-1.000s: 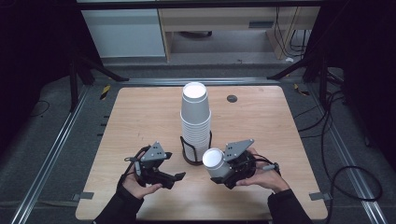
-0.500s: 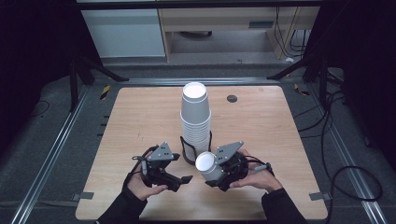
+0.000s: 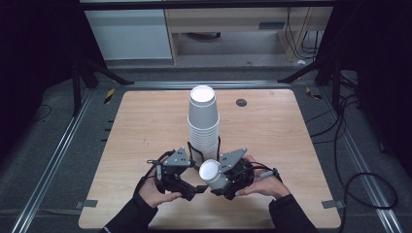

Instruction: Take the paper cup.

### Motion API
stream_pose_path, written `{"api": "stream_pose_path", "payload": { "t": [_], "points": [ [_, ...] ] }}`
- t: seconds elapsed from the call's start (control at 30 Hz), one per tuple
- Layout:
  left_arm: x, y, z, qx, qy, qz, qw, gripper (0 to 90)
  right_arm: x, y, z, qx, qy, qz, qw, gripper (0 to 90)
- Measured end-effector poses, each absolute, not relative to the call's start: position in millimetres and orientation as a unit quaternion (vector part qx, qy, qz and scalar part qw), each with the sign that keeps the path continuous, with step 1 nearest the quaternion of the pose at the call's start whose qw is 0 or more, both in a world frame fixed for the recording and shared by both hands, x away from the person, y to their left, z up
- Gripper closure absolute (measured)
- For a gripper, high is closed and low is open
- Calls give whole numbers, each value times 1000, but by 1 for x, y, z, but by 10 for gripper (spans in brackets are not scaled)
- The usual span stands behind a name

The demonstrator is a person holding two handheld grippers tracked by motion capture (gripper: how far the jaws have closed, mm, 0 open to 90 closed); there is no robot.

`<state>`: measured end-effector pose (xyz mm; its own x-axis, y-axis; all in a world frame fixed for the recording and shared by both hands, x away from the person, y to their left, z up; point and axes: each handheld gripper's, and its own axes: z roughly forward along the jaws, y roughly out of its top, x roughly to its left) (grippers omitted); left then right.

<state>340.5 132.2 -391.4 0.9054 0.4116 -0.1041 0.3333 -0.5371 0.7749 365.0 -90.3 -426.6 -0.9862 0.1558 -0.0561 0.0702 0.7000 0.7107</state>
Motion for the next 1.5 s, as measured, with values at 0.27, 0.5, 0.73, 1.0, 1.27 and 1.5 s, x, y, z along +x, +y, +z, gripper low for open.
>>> {"api": "stream_pose_path", "payload": {
  "t": [0.27,0.5,0.73,1.0,1.27,1.5],
  "points": [
    [346,123,-391,879,206,38,429,93,364,-86,-427,54,922,379,54,166],
    [348,116,-394,883,202,35,422,97,364,-82,-427,52,924,376,56,166],
    [350,113,-395,884,203,33,421,118,364,-76,-425,47,925,373,59,166],
    [350,110,-397,885,205,30,417,135,364,-73,-426,46,925,372,57,166],
    [351,109,-398,885,207,23,417,194,364,-73,-425,51,925,372,58,166],
    [351,109,-398,885,208,22,415,199,364,-73,-425,49,927,368,59,165]
  ]
}}
